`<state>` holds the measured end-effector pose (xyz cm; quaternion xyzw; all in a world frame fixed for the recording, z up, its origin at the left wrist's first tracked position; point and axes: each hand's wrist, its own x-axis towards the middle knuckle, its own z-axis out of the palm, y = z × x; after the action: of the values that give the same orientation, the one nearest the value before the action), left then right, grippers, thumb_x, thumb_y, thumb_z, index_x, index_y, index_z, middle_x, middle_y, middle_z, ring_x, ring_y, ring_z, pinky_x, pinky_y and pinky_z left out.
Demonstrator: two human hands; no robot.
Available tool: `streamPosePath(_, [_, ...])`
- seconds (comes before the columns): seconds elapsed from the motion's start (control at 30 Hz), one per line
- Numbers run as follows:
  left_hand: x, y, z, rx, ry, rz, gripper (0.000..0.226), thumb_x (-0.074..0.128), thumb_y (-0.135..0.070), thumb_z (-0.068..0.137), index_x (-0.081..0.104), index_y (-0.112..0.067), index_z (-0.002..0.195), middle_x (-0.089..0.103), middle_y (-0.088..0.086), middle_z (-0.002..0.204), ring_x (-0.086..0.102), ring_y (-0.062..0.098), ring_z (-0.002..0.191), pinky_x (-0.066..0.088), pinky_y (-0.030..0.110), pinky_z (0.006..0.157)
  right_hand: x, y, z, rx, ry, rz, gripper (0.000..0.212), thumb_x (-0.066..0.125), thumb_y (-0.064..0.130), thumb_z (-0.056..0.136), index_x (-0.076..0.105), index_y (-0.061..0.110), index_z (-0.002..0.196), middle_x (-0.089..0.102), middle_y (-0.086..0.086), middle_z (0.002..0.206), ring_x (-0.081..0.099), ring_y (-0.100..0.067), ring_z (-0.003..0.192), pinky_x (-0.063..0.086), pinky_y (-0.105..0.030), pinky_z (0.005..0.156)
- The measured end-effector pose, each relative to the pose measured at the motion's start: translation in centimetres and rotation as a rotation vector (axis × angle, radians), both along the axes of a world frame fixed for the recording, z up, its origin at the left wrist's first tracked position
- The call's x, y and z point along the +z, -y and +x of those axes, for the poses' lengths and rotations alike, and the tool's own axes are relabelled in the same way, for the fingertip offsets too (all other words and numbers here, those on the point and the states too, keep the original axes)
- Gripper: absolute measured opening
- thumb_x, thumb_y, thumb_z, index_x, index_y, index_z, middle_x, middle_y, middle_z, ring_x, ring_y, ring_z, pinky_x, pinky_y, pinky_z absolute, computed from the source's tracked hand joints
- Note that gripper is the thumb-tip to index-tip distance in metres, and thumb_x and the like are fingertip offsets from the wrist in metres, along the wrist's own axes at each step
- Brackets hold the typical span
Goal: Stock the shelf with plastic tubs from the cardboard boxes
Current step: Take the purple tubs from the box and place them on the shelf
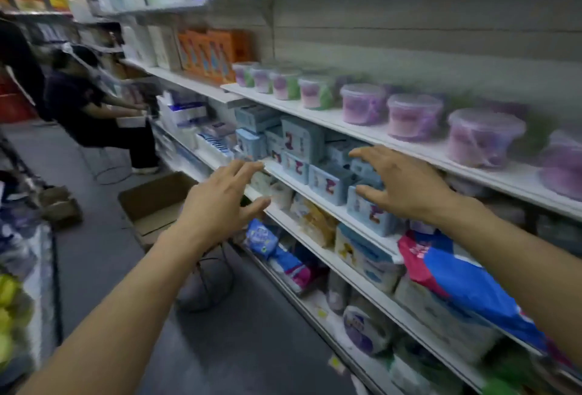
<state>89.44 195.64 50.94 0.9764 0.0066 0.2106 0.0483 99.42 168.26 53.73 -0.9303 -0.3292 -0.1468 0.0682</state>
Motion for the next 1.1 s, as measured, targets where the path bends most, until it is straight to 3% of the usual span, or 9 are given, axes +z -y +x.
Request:
streamPosePath(0.17, [-1.9, -15.7, 0.6, 0.172, -0.079, -0.044, 0.055, 0.051, -0.055, 0.089, 0.036, -0.036, 0.138, 0.046, -0.01, 0.13, 0.05, 0.016, 0.118, 0.046, 0.034, 0.075, -3.0, -16.1, 4.9, 0.101, -0.108, 0.009, 0.059, 0.053, 0.047, 0.09, 0.029, 0.035, 0.142, 0.039, 0.009, 0.146, 0.05, -0.019, 0.124, 0.051, -0.042, 0.088])
streamPosePath(0.3, [-4.0, -25.5, 1.8, 0.249, -0.167, -0.114, 0.055, 0.047, -0.058, 0.089, 0.036, -0.035, 0.137, 0.047, -0.008, 0.13, 0.053, 0.018, 0.115, 0.052, 0.042, 0.083, -5.6, -26.4, 8.3, 0.144, -0.202, 0.012, 0.056, 0.055, 0.043, 0.09, 0.033, 0.035, 0.14, 0.039, 0.009, 0.146, 0.049, -0.018, 0.124, 0.049, -0.039, 0.089])
streamPosePath(0.5, [-8.4, -35.3, 6.1, 0.322, -0.266, -0.278, 0.052, 0.047, -0.057, 0.09, 0.04, -0.034, 0.136, 0.052, -0.007, 0.119, 0.055, 0.017, 0.109, 0.051, 0.041, 0.087, -9.9, -38.5, 14.8, 0.199, -0.311, -0.025, 0.047, 0.056, 0.043, 0.089, 0.043, 0.032, 0.132, 0.049, 0.007, 0.134, 0.054, -0.016, 0.111, 0.042, -0.03, 0.078])
streamPosePath(0.73, [-15.9, -45.3, 17.3, 0.358, -0.376, -0.535, 0.05, 0.056, -0.048, 0.089, 0.048, -0.027, 0.134, 0.055, -0.006, 0.128, 0.06, 0.01, 0.097, 0.051, 0.037, 0.089, -17.3, -52.4, 26.4, 0.243, -0.532, -0.053, 0.038, 0.061, 0.04, 0.086, 0.054, 0.026, 0.121, 0.058, 0.002, 0.122, 0.058, -0.021, 0.104, 0.05, -0.041, 0.086])
streamPosePath(0.87, [-21.4, -51.8, 26.3, 0.45, -0.444, -0.795, 0.043, 0.057, -0.043, 0.091, 0.051, -0.027, 0.131, 0.058, -0.005, 0.123, 0.059, 0.01, 0.099, 0.052, 0.032, 0.087, -24.0, -60.9, 34.7, 0.176, -0.731, -0.043, 0.035, 0.061, 0.035, 0.087, 0.058, 0.021, 0.119, 0.062, -0.001, 0.116, 0.06, -0.022, 0.102, 0.048, -0.033, 0.083])
streamPosePath(0.97, [-26.6, -55.8, 32.3, 0.576, -0.541, -1.07, 0.037, 0.055, -0.041, 0.093, 0.054, -0.025, 0.126, 0.06, -0.003, 0.114, 0.06, 0.015, 0.099, 0.055, 0.036, 0.087, -30.9, -65.5, 39.1, 0.061, -0.962, -0.047, 0.032, 0.062, 0.03, 0.086, 0.062, 0.015, 0.113, 0.066, -0.005, 0.111, 0.061, -0.023, 0.101, 0.05, -0.038, 0.089])
streamPosePath(1.03, [-30.6, -58.0, 35.6, 0.662, -0.596, -1.26, 0.032, 0.054, -0.037, 0.095, 0.055, -0.022, 0.123, 0.061, 0.0, 0.109, 0.062, 0.02, 0.098, 0.054, 0.037, 0.084, -35.9, -67.7, 41.3, -0.019, -1.086, -0.077, 0.021, 0.062, 0.027, 0.086, 0.065, 0.01, 0.098, 0.068, -0.009, 0.1, 0.062, -0.025, 0.095, 0.051, -0.036, 0.084])
streamPosePath(1.1, [-34.6, -59.8, 38.4, 0.763, -0.62, -1.413, 0.03, 0.055, -0.033, 0.095, 0.056, -0.019, 0.121, 0.061, 0.002, 0.108, 0.063, 0.021, 0.095, 0.054, 0.038, 0.084, -39.9, -69.1, 42.7, -0.103, -1.204, -0.091, 0.018, 0.06, 0.022, 0.088, 0.059, 0.01, 0.075, 0.061, -0.007, 0.078, 0.059, -0.022, 0.086, 0.044, -0.028, 0.067])
